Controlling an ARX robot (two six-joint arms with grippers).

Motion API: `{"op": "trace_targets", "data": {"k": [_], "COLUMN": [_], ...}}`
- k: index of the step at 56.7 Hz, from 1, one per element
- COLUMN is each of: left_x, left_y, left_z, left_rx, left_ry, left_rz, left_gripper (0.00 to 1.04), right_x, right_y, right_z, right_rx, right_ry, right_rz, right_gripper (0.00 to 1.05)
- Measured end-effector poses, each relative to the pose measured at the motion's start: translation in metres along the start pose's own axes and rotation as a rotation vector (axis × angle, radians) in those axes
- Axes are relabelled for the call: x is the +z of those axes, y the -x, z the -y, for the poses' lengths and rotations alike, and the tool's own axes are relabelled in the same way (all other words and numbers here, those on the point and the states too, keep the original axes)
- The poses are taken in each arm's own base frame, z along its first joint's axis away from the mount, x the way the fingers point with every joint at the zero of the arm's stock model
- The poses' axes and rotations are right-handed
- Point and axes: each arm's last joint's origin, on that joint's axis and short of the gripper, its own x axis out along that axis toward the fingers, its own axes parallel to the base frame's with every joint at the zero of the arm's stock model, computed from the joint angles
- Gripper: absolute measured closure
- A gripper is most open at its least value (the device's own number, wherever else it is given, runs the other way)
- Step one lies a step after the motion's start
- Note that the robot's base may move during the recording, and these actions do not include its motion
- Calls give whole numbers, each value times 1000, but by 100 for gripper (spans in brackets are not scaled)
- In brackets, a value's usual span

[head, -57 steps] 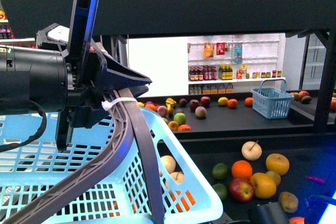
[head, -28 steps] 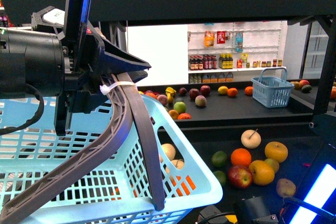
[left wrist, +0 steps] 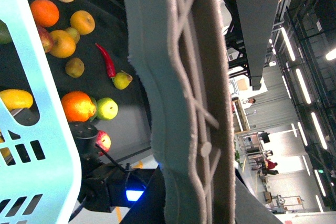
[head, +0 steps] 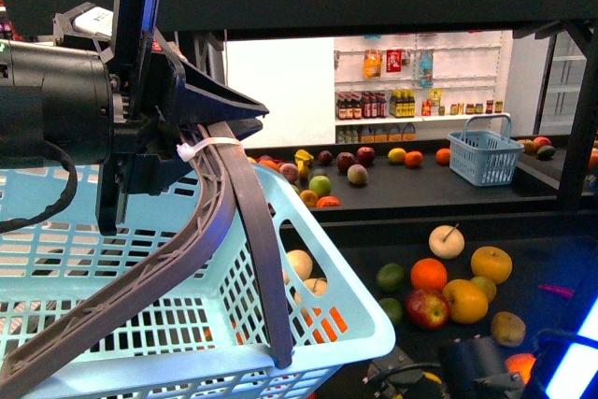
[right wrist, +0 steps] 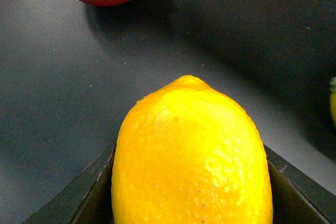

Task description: Pick lemon from shelf

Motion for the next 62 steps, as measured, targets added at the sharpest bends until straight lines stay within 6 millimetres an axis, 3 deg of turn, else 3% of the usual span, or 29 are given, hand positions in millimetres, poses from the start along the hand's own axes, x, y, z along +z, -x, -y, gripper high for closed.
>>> {"op": "trace_targets", "data": {"k": [12, 19, 26, 35, 45, 62], "left_x": [0, 0, 0, 0, 0, 0], "left_y": [0, 0, 0, 0, 0, 0], "left_z": [0, 0, 0, 0, 0, 0], "left_rx": [0, 0, 0, -1, 0, 0], "left_ry": [0, 0, 0, 0, 0, 0], "left_rz": [0, 0, 0, -1, -1, -1], "left_gripper": [96, 96, 96, 96, 96, 96], "right_x": [38, 83, 121, 175, 203, 192], "right_y": [69, 148, 193, 242, 258, 236], "right_z": [35, 61, 59, 43, 11, -43], "right_rx": [-94, -168, -155, -73, 54, 188], "right_ry": [3, -25, -37, -93, -150, -171], "right_rz": [164, 317, 413, 540, 571, 466], "right_gripper": [39, 39, 39, 40, 40, 40]}}
